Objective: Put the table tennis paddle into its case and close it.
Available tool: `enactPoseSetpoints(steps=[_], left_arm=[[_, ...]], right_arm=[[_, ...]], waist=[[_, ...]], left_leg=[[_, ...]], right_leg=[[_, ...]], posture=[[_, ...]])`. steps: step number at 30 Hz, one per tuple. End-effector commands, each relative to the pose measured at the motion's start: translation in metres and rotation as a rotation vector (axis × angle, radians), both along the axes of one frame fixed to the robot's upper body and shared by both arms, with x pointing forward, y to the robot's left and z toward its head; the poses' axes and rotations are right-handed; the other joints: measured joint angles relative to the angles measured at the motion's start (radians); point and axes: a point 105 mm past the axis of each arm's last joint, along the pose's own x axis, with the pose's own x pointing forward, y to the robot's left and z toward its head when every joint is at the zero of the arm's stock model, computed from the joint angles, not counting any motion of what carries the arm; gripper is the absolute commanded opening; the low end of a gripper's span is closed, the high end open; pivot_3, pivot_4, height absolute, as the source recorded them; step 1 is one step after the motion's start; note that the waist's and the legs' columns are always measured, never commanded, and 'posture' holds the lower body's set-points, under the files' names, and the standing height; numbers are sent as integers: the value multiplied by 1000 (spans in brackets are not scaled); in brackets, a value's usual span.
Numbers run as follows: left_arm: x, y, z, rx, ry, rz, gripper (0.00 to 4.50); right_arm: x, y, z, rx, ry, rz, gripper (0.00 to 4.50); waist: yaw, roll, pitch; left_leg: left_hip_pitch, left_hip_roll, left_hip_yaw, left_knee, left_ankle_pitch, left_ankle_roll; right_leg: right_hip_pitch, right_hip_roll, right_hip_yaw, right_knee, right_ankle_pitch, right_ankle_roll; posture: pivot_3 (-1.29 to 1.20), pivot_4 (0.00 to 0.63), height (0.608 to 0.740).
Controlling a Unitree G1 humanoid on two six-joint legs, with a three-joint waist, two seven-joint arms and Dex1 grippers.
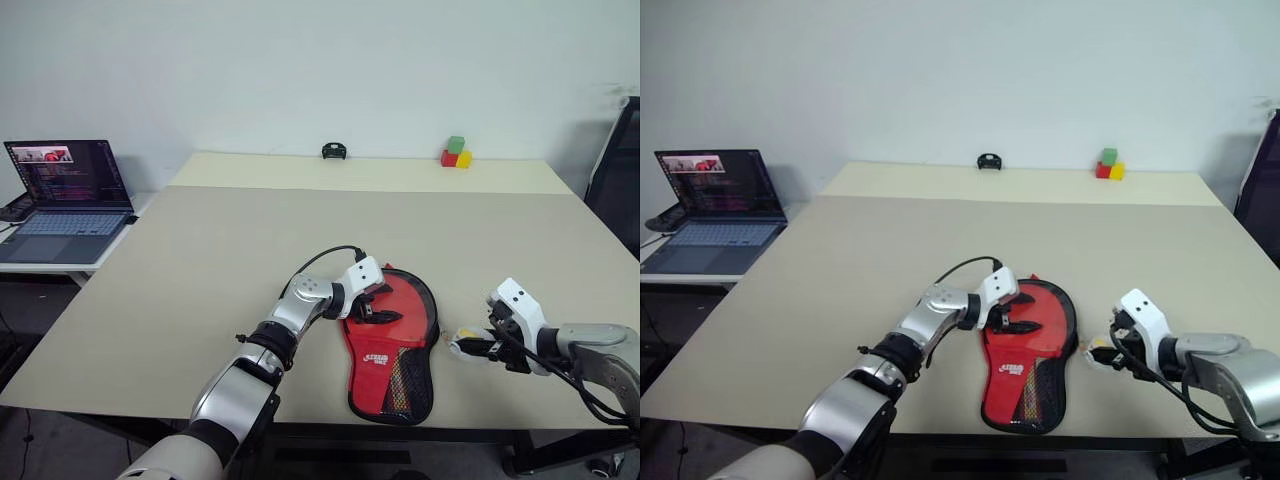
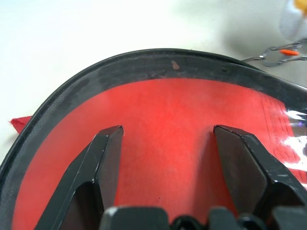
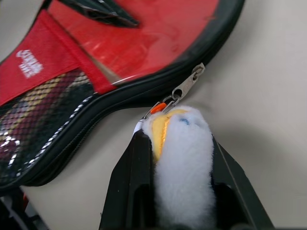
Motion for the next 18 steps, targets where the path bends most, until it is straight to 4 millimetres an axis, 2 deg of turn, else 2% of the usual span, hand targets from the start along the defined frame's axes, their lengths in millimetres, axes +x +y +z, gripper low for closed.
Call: enactPoseSetpoints(steps=[1, 2, 10, 15, 18], left_arm=[[-25, 26, -69, 199, 189, 20, 3293], [-25, 25, -70, 200, 189, 17, 3293], [-28, 19, -70, 202, 189, -3, 3293], [-28, 18, -70, 204, 187, -7, 3293], [-28, 17, -70, 204, 186, -9, 3293]], right_arm=[[-49, 22, -8, 10, 102, 190, 668], [-61, 25, -12, 11, 132, 220, 667], [-103, 32, -18, 48, 238, 305, 658], [-134, 51, -16, 131, 310, 395, 657], [-145, 62, -15, 182, 324, 413, 656]], waist=[[7, 1, -2], [8, -1, -3], [10, -4, -5], [10, -2, -6], [11, 0, -7]], left_leg=[[-1, 0, -1, -1, 0, 0], [-2, 1, -4, -1, 0, 0], [-3, 0, -5, 0, -2, 0], [-2, 0, -9, 0, -2, 0], [0, 0, -15, -1, -3, -1]], right_leg=[[0, 0, -1, -1, 0, 0], [-1, 0, -4, -2, -1, 1], [1, -1, -6, -5, -4, 6], [6, -1, -10, -7, -5, 7], [13, -1, -17, -15, -5, 7]], posture=[[0, 150, 740], [0, 150, 740], [0, 150, 740], [0, 150, 740], [0, 150, 740]])
